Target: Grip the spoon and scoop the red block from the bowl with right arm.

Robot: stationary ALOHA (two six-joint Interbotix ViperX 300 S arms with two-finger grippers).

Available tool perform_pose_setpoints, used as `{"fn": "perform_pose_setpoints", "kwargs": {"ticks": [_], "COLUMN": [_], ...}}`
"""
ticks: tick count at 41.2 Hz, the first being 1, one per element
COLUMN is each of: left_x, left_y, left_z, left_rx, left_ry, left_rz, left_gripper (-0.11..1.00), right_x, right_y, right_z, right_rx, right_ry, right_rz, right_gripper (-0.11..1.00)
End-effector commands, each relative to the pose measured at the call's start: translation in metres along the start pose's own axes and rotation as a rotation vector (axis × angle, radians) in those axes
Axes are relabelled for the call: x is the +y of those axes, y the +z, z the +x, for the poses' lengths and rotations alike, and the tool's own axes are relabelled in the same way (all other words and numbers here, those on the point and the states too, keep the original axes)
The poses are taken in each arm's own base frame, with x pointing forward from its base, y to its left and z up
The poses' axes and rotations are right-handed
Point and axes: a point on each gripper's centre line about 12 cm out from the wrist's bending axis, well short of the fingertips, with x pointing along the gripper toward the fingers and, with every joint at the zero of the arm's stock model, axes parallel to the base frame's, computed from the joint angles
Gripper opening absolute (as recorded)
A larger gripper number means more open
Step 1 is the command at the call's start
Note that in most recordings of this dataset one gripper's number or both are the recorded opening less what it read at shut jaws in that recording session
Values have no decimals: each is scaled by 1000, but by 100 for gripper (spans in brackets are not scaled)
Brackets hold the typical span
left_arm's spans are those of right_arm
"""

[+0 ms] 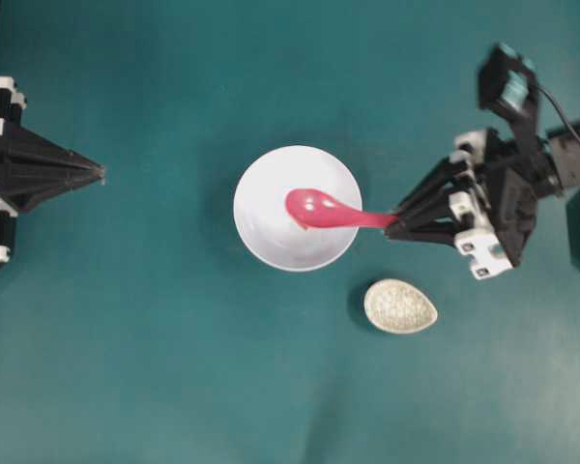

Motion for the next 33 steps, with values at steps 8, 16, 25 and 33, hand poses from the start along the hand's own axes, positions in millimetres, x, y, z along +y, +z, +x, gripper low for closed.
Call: {"fn": "perform_pose_setpoints", "kwargs": {"ticks": [8,16,25,33], "left_x": [0,0,0,0], "left_y": [5,5,4,4], "left_z": [2,2,2,2], "left_rx": [-2,2,6,6], "left_ry": [2,0,2,0], "left_rz": [6,9,14,21], "left_gripper": [0,0,0,0], "right_x": [0,-11,-22,-27], "right_y": [36,41,40,43], "right_z": [14,30,43,53], "right_rx": [129,249,467,650], "right_ry": [21,-43,-216,-368], "right_rz": [59,133,195,157], "right_gripper": [21,21,21,21]}}
